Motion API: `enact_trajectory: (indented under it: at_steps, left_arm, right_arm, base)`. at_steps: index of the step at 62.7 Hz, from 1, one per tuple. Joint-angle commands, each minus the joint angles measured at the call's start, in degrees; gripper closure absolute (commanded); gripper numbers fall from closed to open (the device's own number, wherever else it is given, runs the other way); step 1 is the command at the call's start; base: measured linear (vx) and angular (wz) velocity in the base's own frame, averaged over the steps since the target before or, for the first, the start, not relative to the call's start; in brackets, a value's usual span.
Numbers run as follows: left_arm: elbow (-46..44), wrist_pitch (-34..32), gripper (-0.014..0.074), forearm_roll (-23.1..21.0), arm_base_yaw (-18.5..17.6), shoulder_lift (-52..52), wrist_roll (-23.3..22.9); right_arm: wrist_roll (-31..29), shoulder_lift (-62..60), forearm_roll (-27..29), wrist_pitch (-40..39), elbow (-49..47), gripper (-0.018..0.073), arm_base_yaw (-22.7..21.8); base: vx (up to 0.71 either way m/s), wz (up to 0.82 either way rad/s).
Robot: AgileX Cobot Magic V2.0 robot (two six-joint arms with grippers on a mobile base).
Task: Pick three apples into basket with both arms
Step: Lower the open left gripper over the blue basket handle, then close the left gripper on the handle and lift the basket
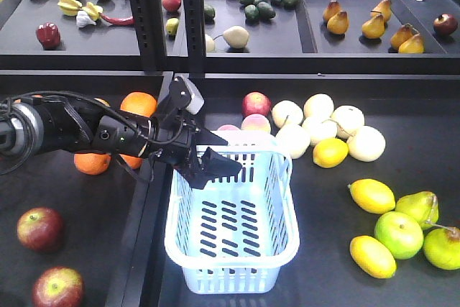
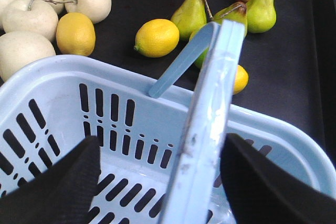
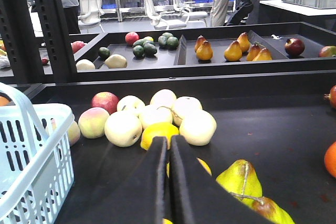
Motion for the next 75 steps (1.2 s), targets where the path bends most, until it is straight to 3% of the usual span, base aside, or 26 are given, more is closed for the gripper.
enact_trajectory:
  at_steps: [1, 10, 26, 34, 45, 61, 75]
  left_arm:
    - [-1.6, -0.3, 0.0161, 1.2, -0.3, -2.2, 0.2]
    - [-1.6, -0.8, 0.0273, 1.2, -0.3, -2.4, -0.7]
    - [-1.6, -3.8, 0.0606, 1.2, -0.3, -6.8, -3.6]
    - [-1.6, -4.4, 0.0605, 1.0, -0.3, -11.4, -5.6]
    - [-1.6, -5.8, 0.0604, 1.2, -0.3, -17.7, -18.3]
    - [-1.5, -14.1, 0.0604, 1.2, -0.3, -24.5, -35.4]
    - [1.4, -17.7, 0.0604, 1.2, -0.3, -31.7, -39.8]
  right_arm:
    - [-0.3, -0.1, -0.1, -4.1, 0.8, 0.0564, -0.3]
    - [-0.3, -0.1, -0.1, -4.1, 0.8, 0.0564, -0.3]
    - [-0.3, -0.1, -0.1, -4.1, 0.8, 0.0564, -0.3]
    - [-0.3, -0.1, -0.1, -4.1, 0.8, 0.0564, -0.3]
    - [-0.3, -0.1, -0.1, -4.1, 0.8, 0.0564, -0.3]
    - [-0.3, -0.1, -0.1, -4.1, 0.8, 0.0564, -0.3]
    - [-0.3, -0.1, -0.1, -4.1, 0.8, 0.0564, -0.3]
  base:
    - [0.00, 0.00]
    - [0.00, 0.00]
    - [0.00, 0.00]
    - [0.00, 0.00]
    - [0.00, 0.00]
    - [0.00, 0.00]
    - [0.00, 0.00]
